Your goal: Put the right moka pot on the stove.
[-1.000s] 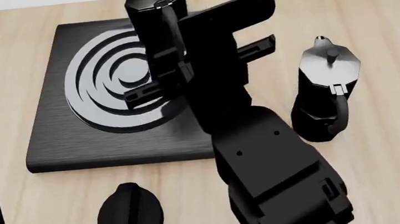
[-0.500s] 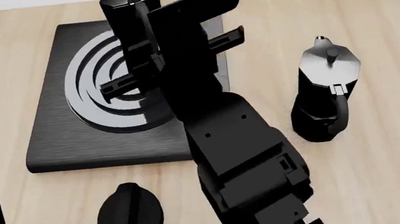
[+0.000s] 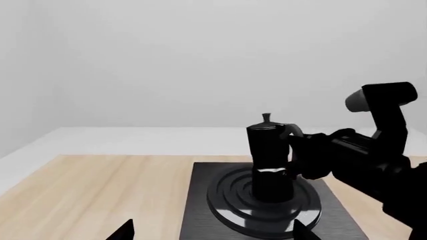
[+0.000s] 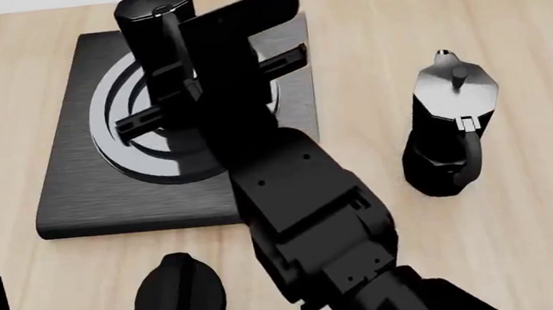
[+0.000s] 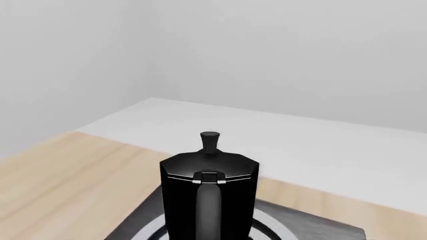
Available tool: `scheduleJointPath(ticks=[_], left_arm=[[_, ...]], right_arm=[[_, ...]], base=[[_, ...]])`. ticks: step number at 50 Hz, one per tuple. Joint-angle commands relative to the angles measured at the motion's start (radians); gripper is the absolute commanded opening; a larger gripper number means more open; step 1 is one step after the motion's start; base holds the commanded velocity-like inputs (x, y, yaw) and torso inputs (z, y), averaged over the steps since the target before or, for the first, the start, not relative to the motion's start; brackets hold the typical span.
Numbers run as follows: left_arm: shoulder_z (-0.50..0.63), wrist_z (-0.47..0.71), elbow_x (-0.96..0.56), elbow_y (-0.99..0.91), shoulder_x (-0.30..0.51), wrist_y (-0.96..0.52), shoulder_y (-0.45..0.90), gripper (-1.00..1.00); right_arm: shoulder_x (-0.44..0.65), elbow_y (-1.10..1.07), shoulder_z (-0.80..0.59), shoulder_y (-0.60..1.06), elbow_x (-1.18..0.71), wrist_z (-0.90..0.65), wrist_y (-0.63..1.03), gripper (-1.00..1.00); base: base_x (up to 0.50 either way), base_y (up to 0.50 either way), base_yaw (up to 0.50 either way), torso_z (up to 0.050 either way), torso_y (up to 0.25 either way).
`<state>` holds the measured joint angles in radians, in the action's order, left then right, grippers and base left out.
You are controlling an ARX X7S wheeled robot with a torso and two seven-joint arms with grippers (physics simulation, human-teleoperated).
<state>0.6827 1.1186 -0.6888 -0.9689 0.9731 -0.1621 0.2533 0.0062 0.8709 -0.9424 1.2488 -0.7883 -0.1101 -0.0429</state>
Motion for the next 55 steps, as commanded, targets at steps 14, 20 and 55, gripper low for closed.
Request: scheduleJointPath(ticks=[14,20,55], left_arm=[[0.007,0.003,0.004,-0.002,0.004,0.007,0.002,1.00],[0.007,0.005,0.001,-0.004,0.006,0.006,0.005,1.00],[0.016,0.012,-0.014,0.009,0.005,0.000,0.017,1.00]], right_arm=[[-0.006,0.146,-0.527,0.105,-0.471,-0.037,-0.245,-1.00],[-0.006,0.157,-0.572,0.097,-0.504,-0.032,-0.252,-1.00],[0.557,-0.827,-0.671,0.122,-0.365,-0.558,-0.205,1.00]], base=[[0.00,0.00,0.00,0.001,0.001],[0.00,0.00,0.00,0.000,0.000],[0.00,0.00,0.00,0.000,0.000]])
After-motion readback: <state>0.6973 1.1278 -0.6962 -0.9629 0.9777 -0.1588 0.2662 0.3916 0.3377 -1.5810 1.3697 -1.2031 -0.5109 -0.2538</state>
